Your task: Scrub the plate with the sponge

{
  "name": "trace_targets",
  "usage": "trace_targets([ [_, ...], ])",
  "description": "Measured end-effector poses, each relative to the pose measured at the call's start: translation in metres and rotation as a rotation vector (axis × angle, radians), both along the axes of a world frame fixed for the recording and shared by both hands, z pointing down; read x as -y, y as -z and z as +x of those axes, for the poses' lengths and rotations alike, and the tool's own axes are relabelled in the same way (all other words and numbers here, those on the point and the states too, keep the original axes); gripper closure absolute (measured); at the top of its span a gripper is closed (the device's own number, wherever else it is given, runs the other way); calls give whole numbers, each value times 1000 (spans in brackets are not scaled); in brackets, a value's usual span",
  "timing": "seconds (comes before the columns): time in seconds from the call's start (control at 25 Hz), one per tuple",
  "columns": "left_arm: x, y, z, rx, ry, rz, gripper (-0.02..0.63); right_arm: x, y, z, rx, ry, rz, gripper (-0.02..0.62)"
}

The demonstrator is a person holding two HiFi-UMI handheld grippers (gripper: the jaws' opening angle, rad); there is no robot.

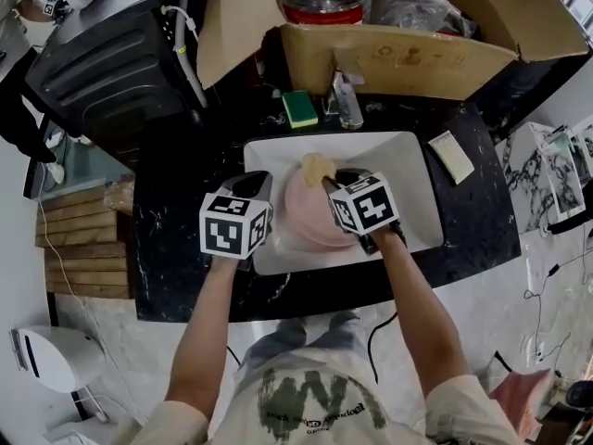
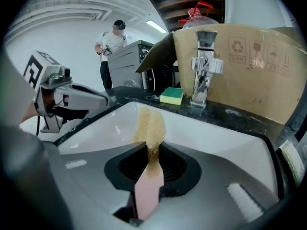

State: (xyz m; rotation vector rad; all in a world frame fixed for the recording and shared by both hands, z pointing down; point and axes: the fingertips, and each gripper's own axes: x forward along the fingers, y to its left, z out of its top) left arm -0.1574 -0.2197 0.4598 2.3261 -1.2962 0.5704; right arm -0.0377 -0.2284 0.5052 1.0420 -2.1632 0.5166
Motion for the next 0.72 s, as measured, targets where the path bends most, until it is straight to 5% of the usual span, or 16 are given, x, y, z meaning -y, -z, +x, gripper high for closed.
trace_targets([
  [0.72, 13, -5, -2, 50, -1, 42, 601, 3, -58, -34, -8, 144, -178, 532],
])
